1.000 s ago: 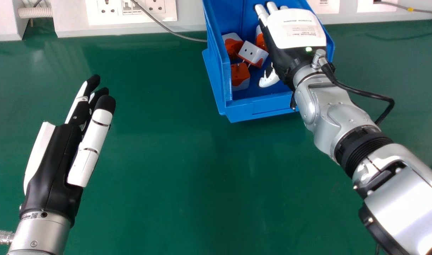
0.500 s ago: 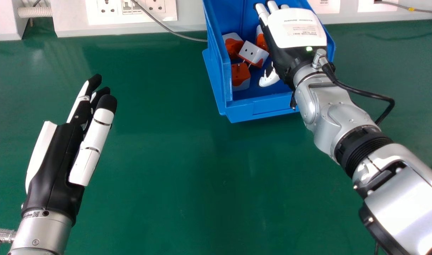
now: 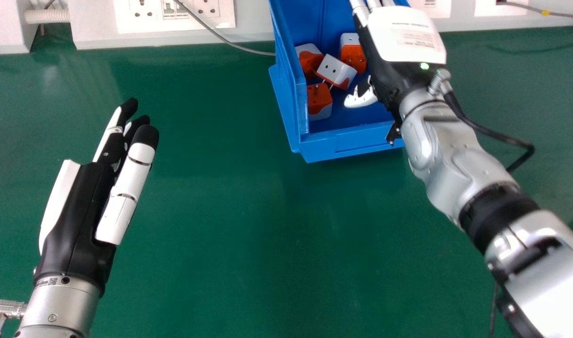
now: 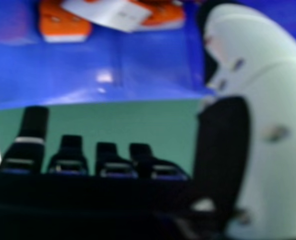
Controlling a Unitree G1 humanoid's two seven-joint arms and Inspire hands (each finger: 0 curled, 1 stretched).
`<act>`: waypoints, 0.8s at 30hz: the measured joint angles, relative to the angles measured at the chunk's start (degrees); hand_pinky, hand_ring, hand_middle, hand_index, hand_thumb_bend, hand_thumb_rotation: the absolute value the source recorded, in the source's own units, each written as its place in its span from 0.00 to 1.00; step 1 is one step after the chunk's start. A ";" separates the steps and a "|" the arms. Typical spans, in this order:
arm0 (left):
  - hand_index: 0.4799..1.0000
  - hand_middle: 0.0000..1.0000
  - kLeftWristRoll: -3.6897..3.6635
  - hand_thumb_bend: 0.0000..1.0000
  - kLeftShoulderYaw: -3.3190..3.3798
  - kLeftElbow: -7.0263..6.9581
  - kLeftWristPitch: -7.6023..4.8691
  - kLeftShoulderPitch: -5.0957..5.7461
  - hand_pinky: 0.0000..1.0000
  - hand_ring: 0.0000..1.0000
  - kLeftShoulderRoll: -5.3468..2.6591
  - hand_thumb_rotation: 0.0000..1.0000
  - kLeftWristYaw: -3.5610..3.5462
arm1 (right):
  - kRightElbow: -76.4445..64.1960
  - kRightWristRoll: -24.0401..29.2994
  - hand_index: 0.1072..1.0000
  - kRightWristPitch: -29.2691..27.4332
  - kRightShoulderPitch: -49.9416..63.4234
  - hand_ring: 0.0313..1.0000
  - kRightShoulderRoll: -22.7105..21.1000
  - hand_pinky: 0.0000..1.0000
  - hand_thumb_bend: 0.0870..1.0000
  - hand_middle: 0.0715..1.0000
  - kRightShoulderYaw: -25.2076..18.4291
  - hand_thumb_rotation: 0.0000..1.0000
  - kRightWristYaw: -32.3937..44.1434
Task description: Pick all objects and put in blue box
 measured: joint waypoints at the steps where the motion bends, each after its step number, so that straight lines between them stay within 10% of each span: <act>1: 0.95 0.95 -0.01 0.55 -0.04 0.04 -0.07 -0.09 0.88 0.96 -0.01 1.00 0.06 | -3.47 0.00 0.97 0.09 2.18 0.97 -0.56 0.84 0.44 1.00 -0.55 0.00 -0.06; 14: 0.95 0.95 0.00 0.57 -0.37 0.31 0.03 -0.26 0.88 0.96 -0.03 1.00 0.43 | -50.88 0.59 0.94 1.97 38.09 0.98 -5.75 0.89 0.59 1.00 -10.81 0.01 1.17; 24: 0.95 0.96 -0.03 0.56 -0.51 1.20 -0.34 -0.75 0.88 0.96 0.00 1.00 0.53 | -72.21 13.01 0.93 -1.41 61.72 0.97 -2.90 0.80 0.49 0.99 -19.64 0.20 7.79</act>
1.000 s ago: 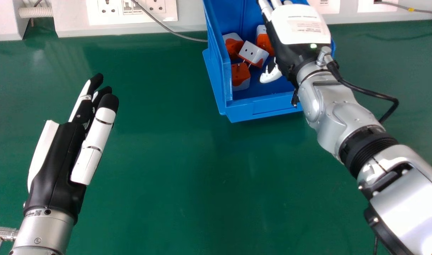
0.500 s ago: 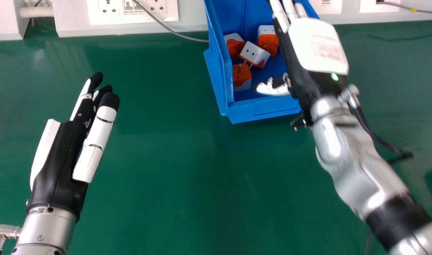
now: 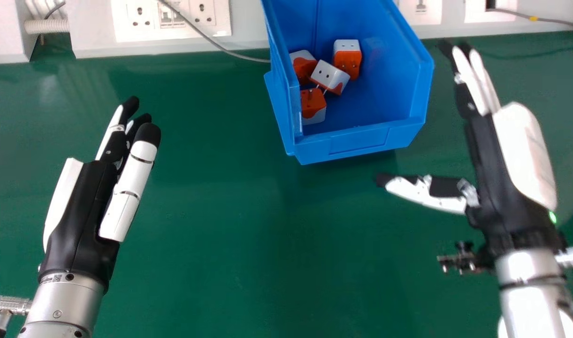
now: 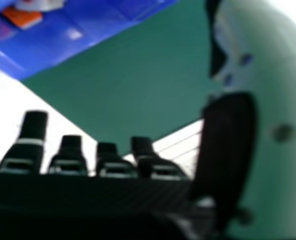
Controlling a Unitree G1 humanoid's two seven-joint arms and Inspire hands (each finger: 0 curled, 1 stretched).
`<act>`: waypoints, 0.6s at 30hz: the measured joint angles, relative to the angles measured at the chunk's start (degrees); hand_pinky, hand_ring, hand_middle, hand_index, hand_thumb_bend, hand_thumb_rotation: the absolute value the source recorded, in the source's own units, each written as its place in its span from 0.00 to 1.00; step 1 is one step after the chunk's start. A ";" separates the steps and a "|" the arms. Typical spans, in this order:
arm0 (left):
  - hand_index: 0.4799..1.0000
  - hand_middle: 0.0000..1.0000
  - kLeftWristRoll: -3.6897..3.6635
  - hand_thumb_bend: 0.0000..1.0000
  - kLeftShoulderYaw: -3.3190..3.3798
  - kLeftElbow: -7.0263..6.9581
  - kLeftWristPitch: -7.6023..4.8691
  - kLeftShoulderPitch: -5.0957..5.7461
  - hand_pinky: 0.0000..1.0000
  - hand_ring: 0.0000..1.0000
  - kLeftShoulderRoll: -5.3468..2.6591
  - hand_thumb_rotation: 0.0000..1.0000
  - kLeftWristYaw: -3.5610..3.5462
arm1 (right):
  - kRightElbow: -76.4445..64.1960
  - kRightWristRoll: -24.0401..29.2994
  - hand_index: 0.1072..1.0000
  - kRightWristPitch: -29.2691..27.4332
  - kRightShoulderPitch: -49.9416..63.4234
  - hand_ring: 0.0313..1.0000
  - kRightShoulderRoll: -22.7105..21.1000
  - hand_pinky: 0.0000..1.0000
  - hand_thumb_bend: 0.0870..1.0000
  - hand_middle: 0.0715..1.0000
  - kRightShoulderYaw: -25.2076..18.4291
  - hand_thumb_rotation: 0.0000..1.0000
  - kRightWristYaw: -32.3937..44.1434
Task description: Pick all objects and put in blue box
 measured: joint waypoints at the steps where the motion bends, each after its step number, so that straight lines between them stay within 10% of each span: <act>1: 0.95 0.96 -0.01 0.56 0.14 0.18 -0.07 0.04 0.88 0.96 0.01 1.00 0.01 | -1.10 1.37 0.93 -0.12 2.12 0.97 0.32 0.80 0.49 0.99 -0.59 0.20 1.11; 5: 0.95 0.96 -0.05 0.57 0.43 1.29 -0.64 -0.02 0.88 0.96 0.05 1.00 -0.02 | -3.59 11.44 0.95 -0.05 6.95 0.98 2.40 0.85 0.41 0.99 -3.49 0.66 6.43; 10: 0.95 0.95 -0.16 0.58 0.71 2.19 -1.88 -0.03 0.88 0.96 0.16 1.00 -0.08 | -5.44 24.17 0.98 2.65 10.52 0.99 5.04 0.92 0.43 1.00 -7.60 0.89 12.66; 18: 0.96 0.96 -0.71 0.58 1.40 4.35 -4.21 0.10 0.88 0.96 0.42 1.00 -0.61 | -4.38 32.16 1.00 2.27 10.89 1.00 8.28 0.94 0.42 1.00 -10.77 0.99 15.82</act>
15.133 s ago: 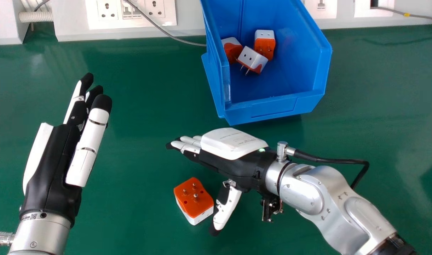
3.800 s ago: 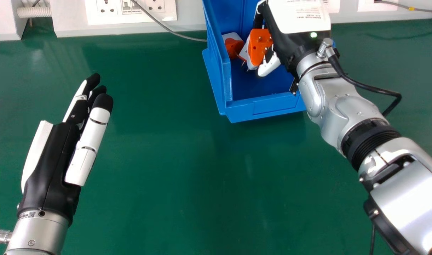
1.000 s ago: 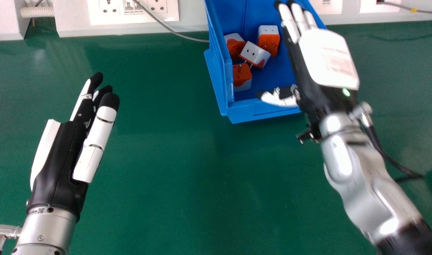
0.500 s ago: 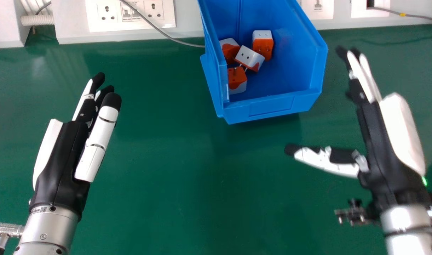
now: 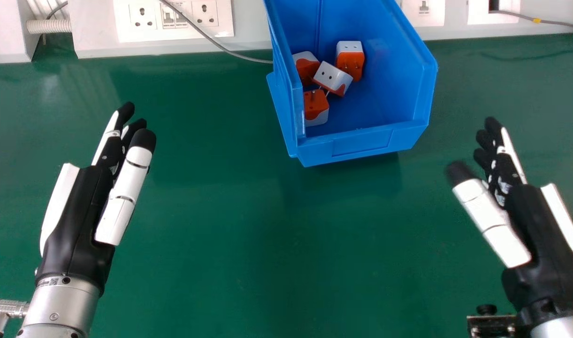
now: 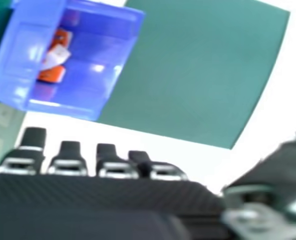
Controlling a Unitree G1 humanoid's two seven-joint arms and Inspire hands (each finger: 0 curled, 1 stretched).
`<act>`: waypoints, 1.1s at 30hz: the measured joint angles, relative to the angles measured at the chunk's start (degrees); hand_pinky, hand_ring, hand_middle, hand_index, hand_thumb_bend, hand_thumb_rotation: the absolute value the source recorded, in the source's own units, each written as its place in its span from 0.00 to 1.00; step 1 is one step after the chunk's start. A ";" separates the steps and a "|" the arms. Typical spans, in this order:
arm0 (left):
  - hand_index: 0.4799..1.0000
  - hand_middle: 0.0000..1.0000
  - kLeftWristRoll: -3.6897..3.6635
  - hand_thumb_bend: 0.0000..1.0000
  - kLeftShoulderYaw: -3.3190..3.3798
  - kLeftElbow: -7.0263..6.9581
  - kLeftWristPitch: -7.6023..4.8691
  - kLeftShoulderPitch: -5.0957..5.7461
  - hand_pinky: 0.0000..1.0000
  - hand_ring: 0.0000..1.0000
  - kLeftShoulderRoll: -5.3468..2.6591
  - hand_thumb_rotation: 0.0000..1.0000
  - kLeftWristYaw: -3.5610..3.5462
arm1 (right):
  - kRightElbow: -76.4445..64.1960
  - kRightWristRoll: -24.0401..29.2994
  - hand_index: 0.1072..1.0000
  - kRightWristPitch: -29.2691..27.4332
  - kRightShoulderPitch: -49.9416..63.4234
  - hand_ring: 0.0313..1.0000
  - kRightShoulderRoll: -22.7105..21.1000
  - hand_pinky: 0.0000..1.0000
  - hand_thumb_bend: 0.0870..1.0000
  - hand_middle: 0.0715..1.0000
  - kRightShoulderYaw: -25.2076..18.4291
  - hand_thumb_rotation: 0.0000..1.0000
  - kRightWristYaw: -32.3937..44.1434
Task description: Pick all objects and put in blue box
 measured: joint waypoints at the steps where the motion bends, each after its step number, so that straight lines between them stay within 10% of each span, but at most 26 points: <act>1: 0.96 0.96 -0.27 0.58 0.23 0.24 -0.53 0.21 0.88 0.96 0.01 1.00 -0.20 | 0.50 0.66 1.00 -0.11 0.20 1.00 0.33 0.94 0.42 1.00 -0.18 0.99 0.51; 10: 0.97 0.97 -2.15 0.56 1.68 1.52 -5.55 4.38 0.91 0.97 -0.24 1.00 -1.22 | 2.21 1.80 1.00 -2.29 2.84 1.00 2.15 0.97 0.41 1.00 -0.15 1.00 2.61; 18: 0.97 0.97 -4.42 0.53 2.05 2.09 -8.87 7.88 0.92 0.97 -2.23 1.00 -1.18 | 3.26 2.85 1.00 -4.64 2.93 1.00 2.53 0.96 0.35 1.00 -1.61 1.00 4.14; 33: 0.98 0.98 -6.24 0.48 2.04 2.07 -10.37 10.60 0.93 0.98 -3.95 1.00 -0.95 | 3.18 3.56 1.00 -5.88 2.91 1.00 1.95 0.97 0.36 1.00 -3.84 1.00 5.92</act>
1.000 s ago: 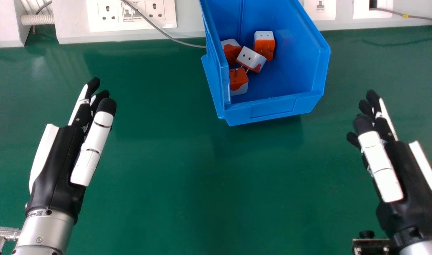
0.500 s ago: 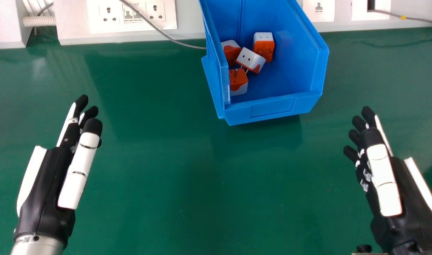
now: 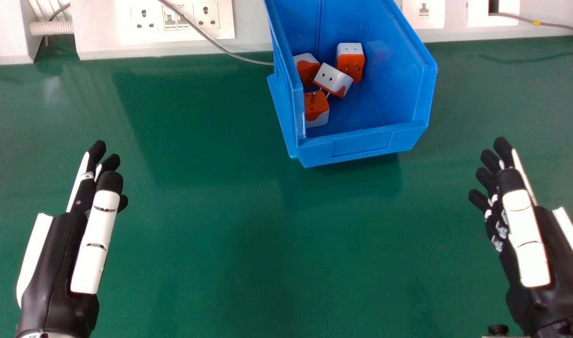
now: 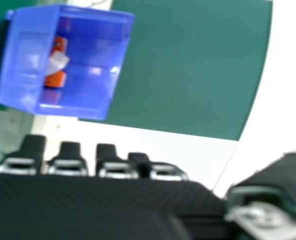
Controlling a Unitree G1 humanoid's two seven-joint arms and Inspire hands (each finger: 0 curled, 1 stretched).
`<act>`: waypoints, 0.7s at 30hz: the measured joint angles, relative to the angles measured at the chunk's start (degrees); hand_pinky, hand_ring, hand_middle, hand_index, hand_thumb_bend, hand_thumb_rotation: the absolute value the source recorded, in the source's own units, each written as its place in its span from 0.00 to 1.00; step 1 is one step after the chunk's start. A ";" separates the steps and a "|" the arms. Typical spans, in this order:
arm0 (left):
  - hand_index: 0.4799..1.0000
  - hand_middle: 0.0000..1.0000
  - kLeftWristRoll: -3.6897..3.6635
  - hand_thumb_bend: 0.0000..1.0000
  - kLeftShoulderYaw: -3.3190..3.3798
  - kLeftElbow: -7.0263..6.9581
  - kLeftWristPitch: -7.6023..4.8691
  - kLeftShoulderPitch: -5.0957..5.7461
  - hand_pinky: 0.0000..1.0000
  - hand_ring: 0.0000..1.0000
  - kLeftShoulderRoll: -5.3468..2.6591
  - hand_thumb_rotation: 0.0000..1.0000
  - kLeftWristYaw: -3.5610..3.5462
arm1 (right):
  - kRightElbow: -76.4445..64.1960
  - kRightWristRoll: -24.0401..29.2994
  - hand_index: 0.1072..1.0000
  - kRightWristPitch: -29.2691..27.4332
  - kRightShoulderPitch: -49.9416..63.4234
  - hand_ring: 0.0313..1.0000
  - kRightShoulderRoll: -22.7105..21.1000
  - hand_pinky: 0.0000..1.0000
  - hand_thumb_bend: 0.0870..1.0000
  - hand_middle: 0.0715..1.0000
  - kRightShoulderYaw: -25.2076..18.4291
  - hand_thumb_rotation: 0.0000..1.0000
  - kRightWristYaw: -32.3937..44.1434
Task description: Pick all objects and put in blue box
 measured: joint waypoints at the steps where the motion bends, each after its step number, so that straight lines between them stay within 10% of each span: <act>1: 0.98 0.98 -0.04 0.48 0.01 0.00 0.00 0.13 0.93 0.98 0.01 1.00 -0.11 | 0.00 0.00 1.00 -0.09 -0.09 1.00 0.00 0.97 0.36 1.00 -0.04 1.00 0.00; 13: 0.99 0.98 -1.37 0.49 0.74 0.19 -0.61 0.05 0.94 0.98 1.49 1.00 -3.06 | 0.27 0.58 1.00 0.31 -1.39 1.00 -0.86 0.98 0.36 1.00 -1.36 1.00 0.78; 21: 0.99 0.98 -1.57 0.50 1.00 0.26 -0.60 -0.09 0.94 0.98 2.17 1.00 -3.65 | -0.31 2.47 1.00 3.08 -2.08 1.00 -2.35 0.98 0.36 1.00 -2.62 1.00 1.61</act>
